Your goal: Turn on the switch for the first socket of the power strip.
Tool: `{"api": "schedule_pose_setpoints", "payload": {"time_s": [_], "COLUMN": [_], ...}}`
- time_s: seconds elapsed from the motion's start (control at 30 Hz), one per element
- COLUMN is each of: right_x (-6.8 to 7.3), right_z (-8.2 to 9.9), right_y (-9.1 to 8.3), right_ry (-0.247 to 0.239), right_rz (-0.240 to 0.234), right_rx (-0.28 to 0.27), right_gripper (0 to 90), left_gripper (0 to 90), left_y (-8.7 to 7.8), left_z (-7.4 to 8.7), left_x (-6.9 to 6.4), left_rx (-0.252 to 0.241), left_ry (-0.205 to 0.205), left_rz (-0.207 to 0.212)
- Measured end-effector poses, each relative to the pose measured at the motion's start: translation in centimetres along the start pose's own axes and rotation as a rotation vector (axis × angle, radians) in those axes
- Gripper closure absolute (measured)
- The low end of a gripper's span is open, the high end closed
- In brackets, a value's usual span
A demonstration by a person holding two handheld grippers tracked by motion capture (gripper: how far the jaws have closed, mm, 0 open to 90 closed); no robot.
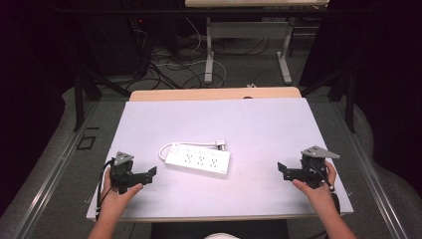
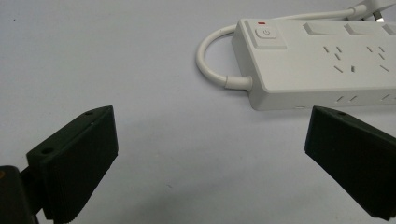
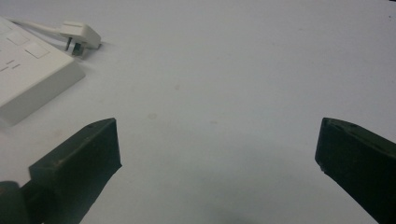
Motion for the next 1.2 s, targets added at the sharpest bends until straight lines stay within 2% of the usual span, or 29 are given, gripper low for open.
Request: {"api": "schedule_pose_setpoints", "payload": {"time_s": [0.13, 0.17, 0.33, 0.43, 0.63, 0.67, 0.7, 0.93, 0.97, 1.0, 1.03, 1.2], "right_x": [-0.3, -0.3, -0.1, -0.2, -0.1, -0.1, -0.1, -0.2, -0.2, -0.2, -0.2, 0.0], "right_z": [0.2, 0.3, 0.6, 0.7, 0.8, 0.8, 0.8, 0.9, 0.9, 0.9, 0.9, 1.0], "right_y": [0.1, 0.1, 0.5, 0.5, 0.5, 0.5, 0.5, 0.5, 0.5, 0.5, 0.5, 0.6], "right_ry": [0.011, 0.013, -0.003, -0.019, -0.024, -0.022, -0.021, -0.014, -0.012, -0.013, -0.013, -0.019], "right_rz": [0.002, 0.007, -0.006, -0.003, -0.002, 0.005, 0.003, 0.004, 0.003, 0.005, 0.005, -0.003], "right_rx": [0.011, 0.013, 0.035, 0.038, 0.043, 0.037, 0.038, 0.045, 0.046, 0.047, 0.047, 0.052], "right_gripper": [0.0, 0.0, 0.0, 0.0, 0.0, 0.0, 0.0, 0.0, 0.0, 0.0, 0.0, 0.2], "left_gripper": [3.3, 3.6, 4.0, 4.0, 4.3, 4.7, 4.8, 6.3, 7.2, 7.7, 8.1, 10.9], "left_y": [-0.1, 0.0, 0.0, -0.2, -0.2, -0.1, -0.3, -0.1, -0.2, 0.0, 0.0, 0.3], "left_z": [0.0, 0.0, -0.1, 0.0, -0.3, -0.4, -0.4, -0.6, -0.6, -0.6, -0.6, -0.5], "left_x": [0.0, 0.0, -0.1, -0.2, -0.5, -0.6, -0.7, -1.3, -1.3, -1.5, -1.5, -2.0], "left_rx": [0.019, 0.006, -0.002, 0.011, 0.010, -0.007, 0.013, 0.006, 0.022, 0.002, 0.021, 0.028], "left_ry": [0.005, 0.006, -0.001, -0.009, 0.011, 0.012, 0.018, 0.028, 0.039, 0.034, 0.040, 0.045], "left_rz": [0.007, 0.004, 0.002, 0.005, 0.004, 0.001, 0.006, 0.002, 0.008, 0.002, 0.004, 0.002]}}
Point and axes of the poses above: each handheld gripper's, and its own axes: y roughly forward along the jaws, z roughly out of its underside, x roughly to its left, the point moved 5 cm from there along y, roughly forward along the jaws, and after that the axes turned 14 degrees about z, right-handed, at the moved point
